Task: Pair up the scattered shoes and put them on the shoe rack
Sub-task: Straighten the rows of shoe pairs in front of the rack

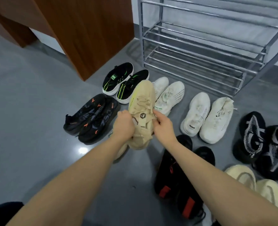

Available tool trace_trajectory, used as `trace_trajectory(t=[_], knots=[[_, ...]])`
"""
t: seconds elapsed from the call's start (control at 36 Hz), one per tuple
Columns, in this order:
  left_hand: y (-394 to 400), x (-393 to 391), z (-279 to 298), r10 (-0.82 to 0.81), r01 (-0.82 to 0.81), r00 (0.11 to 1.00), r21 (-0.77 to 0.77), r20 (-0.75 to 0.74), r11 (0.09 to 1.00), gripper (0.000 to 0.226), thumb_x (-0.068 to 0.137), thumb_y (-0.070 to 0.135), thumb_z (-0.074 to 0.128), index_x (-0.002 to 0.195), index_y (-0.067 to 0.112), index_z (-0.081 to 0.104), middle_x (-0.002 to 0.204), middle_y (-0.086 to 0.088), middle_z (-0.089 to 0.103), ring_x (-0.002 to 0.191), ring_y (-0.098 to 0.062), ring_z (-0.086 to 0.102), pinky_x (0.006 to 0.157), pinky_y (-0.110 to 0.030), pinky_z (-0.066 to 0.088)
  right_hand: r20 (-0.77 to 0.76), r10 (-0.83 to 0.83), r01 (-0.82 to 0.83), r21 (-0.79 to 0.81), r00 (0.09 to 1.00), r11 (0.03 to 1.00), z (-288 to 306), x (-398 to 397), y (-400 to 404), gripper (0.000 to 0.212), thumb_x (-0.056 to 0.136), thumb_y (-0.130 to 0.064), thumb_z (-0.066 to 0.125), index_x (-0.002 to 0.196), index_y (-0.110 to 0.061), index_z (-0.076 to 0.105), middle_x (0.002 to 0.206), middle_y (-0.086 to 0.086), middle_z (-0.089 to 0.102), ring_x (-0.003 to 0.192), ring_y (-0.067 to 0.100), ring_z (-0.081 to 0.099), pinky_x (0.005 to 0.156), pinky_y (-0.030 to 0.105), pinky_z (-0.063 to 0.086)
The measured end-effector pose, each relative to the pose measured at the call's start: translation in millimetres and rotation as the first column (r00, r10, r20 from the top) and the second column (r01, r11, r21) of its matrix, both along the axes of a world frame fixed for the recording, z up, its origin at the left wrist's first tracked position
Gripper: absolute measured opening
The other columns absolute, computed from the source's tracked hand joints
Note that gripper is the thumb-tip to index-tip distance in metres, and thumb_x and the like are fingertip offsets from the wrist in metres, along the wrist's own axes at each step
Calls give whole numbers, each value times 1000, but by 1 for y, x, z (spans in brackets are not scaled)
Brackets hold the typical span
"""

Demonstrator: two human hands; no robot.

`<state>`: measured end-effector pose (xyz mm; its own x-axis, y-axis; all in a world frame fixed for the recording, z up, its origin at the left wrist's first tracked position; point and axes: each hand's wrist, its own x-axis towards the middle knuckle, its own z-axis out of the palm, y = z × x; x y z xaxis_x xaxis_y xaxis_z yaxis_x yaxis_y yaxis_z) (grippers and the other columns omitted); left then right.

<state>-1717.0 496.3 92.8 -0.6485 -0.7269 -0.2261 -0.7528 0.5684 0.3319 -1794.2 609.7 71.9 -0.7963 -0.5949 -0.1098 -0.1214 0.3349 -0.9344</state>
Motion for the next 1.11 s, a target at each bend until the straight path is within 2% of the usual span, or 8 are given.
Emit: trace_trajectory(t=[0.14,0.42,0.56,0.69,0.81,0.92,1.03,1.11], knots=[[-34,4,-9,-63,64,998,-82,8,995,30,95,12,44,120,-4,37,121,-23,51,107,-39,56,83,-42,46,32,-18,20,-60,999,998,-15,16,-26,39,95,-4,45,131,-18,54,95,-4,66,75,7,59,68,16,53],[-110,39,-53,-106,107,994,-54,27,993,25,91,6,45,115,0,40,109,-20,60,98,-37,60,71,-40,45,48,-227,215,177,973,960,-73,59,-81,32,99,-18,38,124,-12,57,109,9,67,96,23,62,90,42,50],[-137,53,-67,-234,236,972,-97,25,967,23,91,3,43,113,2,40,107,-17,60,97,-35,60,68,-37,40,-146,133,-17,609,980,793,-98,72,-88,47,89,-3,36,132,-17,48,124,10,53,111,33,48,89,42,46],[-153,52,-76,-335,335,942,-180,34,925,24,92,2,42,116,4,40,108,-12,61,95,-30,62,64,-34,39,-337,475,43,848,813,528,-107,71,-98,57,87,-9,44,142,-23,32,146,2,28,122,32,34,100,36,28],[-155,53,-80,-318,319,947,-166,32,933,21,94,3,41,114,5,41,109,-10,61,97,-28,63,63,-32,37,-380,518,151,891,767,429,-111,70,-106,47,82,-16,61,127,-22,49,143,9,32,122,36,37,103,43,28],[-157,57,-82,-314,315,949,-161,33,935,21,95,3,40,115,5,40,109,-8,60,97,-26,64,64,-31,38,-417,575,192,891,704,411,-110,70,-113,45,36,-23,91,76,-21,71,105,7,64,91,35,62,79,41,50],[-155,54,-81,-339,339,940,-163,27,927,22,95,5,42,116,4,40,110,-9,60,96,-27,64,68,-34,45,-351,689,105,922,634,373,-101,74,-108,24,78,-23,69,101,-17,69,125,4,54,129,31,41,109,43,24],[-148,50,-78,-349,345,937,-160,1,925,22,94,6,43,116,5,40,109,-9,60,95,-27,64,70,-36,48,-375,679,132,915,631,382,-95,81,-95,25,58,-24,82,80,-20,71,90,-1,66,100,25,62,98,38,33]])
